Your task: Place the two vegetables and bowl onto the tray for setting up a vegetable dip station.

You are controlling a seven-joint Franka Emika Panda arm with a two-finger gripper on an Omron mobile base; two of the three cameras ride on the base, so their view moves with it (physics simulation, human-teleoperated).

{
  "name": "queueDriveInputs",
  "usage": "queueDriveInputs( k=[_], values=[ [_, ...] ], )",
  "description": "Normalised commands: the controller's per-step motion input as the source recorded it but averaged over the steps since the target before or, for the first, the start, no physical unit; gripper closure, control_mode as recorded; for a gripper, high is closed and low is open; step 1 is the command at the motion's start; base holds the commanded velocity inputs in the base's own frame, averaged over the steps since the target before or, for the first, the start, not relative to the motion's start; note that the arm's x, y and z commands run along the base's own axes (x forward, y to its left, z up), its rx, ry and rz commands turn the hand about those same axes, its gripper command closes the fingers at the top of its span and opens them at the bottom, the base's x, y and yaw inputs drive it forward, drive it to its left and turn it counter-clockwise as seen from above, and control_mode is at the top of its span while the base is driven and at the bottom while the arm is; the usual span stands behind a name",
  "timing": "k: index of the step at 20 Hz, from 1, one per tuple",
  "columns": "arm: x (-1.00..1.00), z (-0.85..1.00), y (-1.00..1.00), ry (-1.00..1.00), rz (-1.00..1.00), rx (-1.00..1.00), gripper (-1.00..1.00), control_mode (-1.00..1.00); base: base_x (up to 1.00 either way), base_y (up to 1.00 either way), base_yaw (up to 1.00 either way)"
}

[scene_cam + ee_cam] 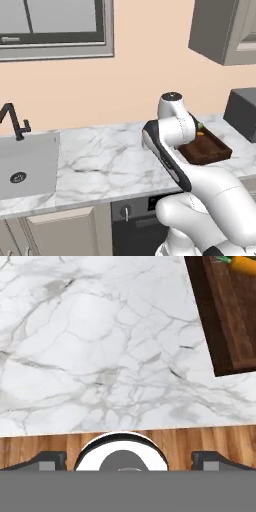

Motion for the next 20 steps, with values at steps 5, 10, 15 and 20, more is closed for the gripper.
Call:
queueDriveInputs(
  k=[5,10,15,20],
  values=[
    [0.00,0.00,0.00,0.00,0.00,0.00,-1.00,1.00,-0.10,0.92,0.00],
    [0.00,0.00,0.00,0.00,0.00,0.00,-1.00,1.00,-0.12,0.57,0.44],
    [0.00,0.00,0.00,0.00,0.00,0.00,-1.00,1.00,0.00,0.28,0.64],
    [0.00,0.00,0.00,0.00,0.00,0.00,-1.00,1.00,0.00,0.20,0.60]
  ],
)
